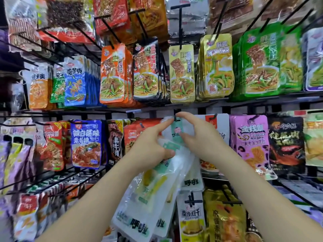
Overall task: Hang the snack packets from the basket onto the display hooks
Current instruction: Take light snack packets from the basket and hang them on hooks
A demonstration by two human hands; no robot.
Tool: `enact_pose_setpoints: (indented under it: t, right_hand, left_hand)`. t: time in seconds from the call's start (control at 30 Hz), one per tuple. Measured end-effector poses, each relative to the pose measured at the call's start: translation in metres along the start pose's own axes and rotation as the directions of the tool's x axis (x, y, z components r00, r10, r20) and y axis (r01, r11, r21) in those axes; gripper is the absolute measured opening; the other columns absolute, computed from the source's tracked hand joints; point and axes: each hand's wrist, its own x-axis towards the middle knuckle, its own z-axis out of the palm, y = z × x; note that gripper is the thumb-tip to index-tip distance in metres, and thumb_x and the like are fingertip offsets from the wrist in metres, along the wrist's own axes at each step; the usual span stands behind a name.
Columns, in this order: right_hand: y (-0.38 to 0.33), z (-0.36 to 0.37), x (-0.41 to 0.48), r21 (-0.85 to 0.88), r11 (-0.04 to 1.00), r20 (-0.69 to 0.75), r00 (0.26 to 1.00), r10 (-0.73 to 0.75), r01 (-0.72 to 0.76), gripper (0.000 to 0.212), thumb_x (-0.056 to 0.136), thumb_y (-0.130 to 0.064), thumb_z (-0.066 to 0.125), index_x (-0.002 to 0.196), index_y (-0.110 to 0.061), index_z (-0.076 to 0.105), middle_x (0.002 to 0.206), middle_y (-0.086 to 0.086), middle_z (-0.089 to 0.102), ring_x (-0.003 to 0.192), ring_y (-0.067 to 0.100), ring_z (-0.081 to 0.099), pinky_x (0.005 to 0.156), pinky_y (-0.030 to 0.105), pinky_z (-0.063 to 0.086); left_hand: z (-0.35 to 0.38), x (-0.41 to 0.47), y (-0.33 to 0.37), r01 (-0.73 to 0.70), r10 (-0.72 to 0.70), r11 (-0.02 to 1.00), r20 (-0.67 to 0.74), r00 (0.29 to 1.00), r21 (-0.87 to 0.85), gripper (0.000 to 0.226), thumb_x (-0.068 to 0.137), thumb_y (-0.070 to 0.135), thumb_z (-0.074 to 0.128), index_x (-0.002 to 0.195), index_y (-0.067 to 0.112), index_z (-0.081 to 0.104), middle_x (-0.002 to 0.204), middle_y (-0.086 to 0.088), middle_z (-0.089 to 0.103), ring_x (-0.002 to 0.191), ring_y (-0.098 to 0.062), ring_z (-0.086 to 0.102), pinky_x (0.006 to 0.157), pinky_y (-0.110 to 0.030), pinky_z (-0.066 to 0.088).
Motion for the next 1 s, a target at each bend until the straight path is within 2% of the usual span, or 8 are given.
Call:
enact_pose_setpoints:
  t: [0.1, 0.2, 0.33, 0.5, 0.63, 0.73, 0.87, 1.0]
  right_hand:
    - [0.0, -0.005, -0.002, -0.293, 0.956, 0.037, 0.999, 0.038, -0.026, 0.06, 0.095, -0.024, 0.053, 0.145, -0.043, 0.028, 0.124, 0.005, 0.051, 0.099, 0.027, 0.056, 0.075, 0.036, 0.047]
    - [-0.003, -0.008, -0.006, -0.364, 0.931, -0.119, 0.99, -0.072, 0.024, 0.05, 0.096, -0.017, 0.05, 0.143, -0.031, 0.041, 0.121, 0.006, 0.047, 0.101, 0.028, 0.053, 0.069, 0.033, 0.04]
    - [-0.005, -0.005, -0.005, -0.081, 0.988, -0.122, 0.983, -0.139, 0.13, 0.04, 0.094, -0.004, 0.044, 0.129, -0.017, 0.059, 0.113, 0.004, 0.064, 0.1, 0.025, 0.059, 0.081, 0.038, 0.049]
    - [0.0, 0.002, 0.003, 0.447, 0.834, 0.298, 0.933, 0.2, -0.322, 0.048, 0.096, 0.0, 0.042, 0.136, -0.025, 0.047, 0.128, 0.003, 0.057, 0.1, 0.028, 0.065, 0.073, 0.038, 0.056]
    - [0.006, 0.009, 0.011, 0.518, 0.741, 0.399, 0.887, 0.233, -0.428, 0.063, 0.09, 0.008, 0.047, 0.142, -0.027, 0.041, 0.143, 0.004, 0.049, 0.084, 0.023, 0.061, 0.065, 0.032, 0.046]
    - [0.005, 0.015, 0.014, 0.518, 0.726, 0.418, 0.874, 0.248, -0.453, 0.07, 0.091, 0.009, 0.042, 0.15, -0.028, 0.029, 0.153, -0.002, 0.038, 0.083, 0.022, 0.057, 0.056, 0.026, 0.041]
    - [0.003, 0.021, 0.015, 0.416, 0.818, 0.38, 0.893, 0.241, -0.398, 0.061, 0.098, -0.009, 0.045, 0.152, -0.029, 0.025, 0.152, -0.009, 0.038, 0.091, 0.018, 0.061, 0.053, 0.021, 0.039]
    - [0.005, 0.003, -0.01, 0.498, 0.754, 0.443, 0.873, 0.205, -0.429, 0.035, 0.098, -0.048, 0.046, 0.118, -0.028, 0.067, 0.11, -0.009, 0.072, 0.086, 0.007, 0.063, 0.058, 0.023, 0.038]
  left_hand:
    - [-0.001, 0.003, -0.003, 0.056, -0.056, 0.998, 0.03, 0.998, -0.004, 0.089, 0.077, -0.002, 0.074, 0.143, 0.044, 0.036, 0.091, -0.004, 0.073, 0.074, -0.033, 0.068, 0.079, -0.047, 0.057]
    - [-0.001, 0.006, -0.003, 0.114, -0.112, 0.993, 0.089, 0.99, -0.013, 0.093, 0.077, -0.002, 0.073, 0.144, 0.047, 0.031, 0.101, -0.011, 0.072, 0.08, -0.037, 0.068, 0.076, -0.052, 0.057]
    - [0.003, 0.014, 0.003, 0.132, -0.14, 0.989, 0.138, 0.981, 0.064, 0.097, 0.079, 0.005, 0.074, 0.149, 0.044, 0.019, 0.116, 0.012, 0.046, 0.069, 0.005, 0.047, 0.057, -0.008, 0.047]
    - [0.01, 0.023, 0.006, 0.176, -0.189, 0.98, 0.146, 0.971, 0.097, 0.102, 0.08, 0.003, 0.073, 0.152, 0.04, 0.012, 0.139, 0.002, 0.043, 0.077, 0.002, 0.048, 0.051, -0.007, 0.039]
    - [0.015, 0.021, -0.001, 0.224, -0.223, 0.974, 0.12, 0.967, 0.002, 0.102, 0.077, -0.006, 0.071, 0.152, 0.036, 0.015, 0.141, -0.008, 0.047, 0.071, -0.005, 0.055, 0.047, -0.01, 0.043]
    - [0.015, 0.012, -0.005, 0.215, -0.214, 0.977, 0.066, 0.975, -0.008, 0.098, 0.076, -0.006, 0.073, 0.151, 0.035, 0.023, 0.147, -0.007, 0.041, 0.089, -0.011, 0.059, 0.049, -0.01, 0.043]
    - [0.012, -0.006, -0.006, 0.196, -0.204, 0.973, -0.052, 0.978, -0.125, 0.07, 0.074, -0.009, 0.073, 0.13, 0.027, 0.052, 0.112, -0.015, 0.062, 0.055, -0.007, 0.059, 0.051, -0.018, 0.052]
    - [0.0, -0.027, -0.013, 0.167, -0.231, 0.942, -0.199, 0.952, -0.292, 0.039, 0.073, -0.01, 0.074, 0.095, 0.02, 0.061, 0.065, -0.008, 0.067, 0.052, -0.015, 0.061, 0.051, -0.028, 0.054]
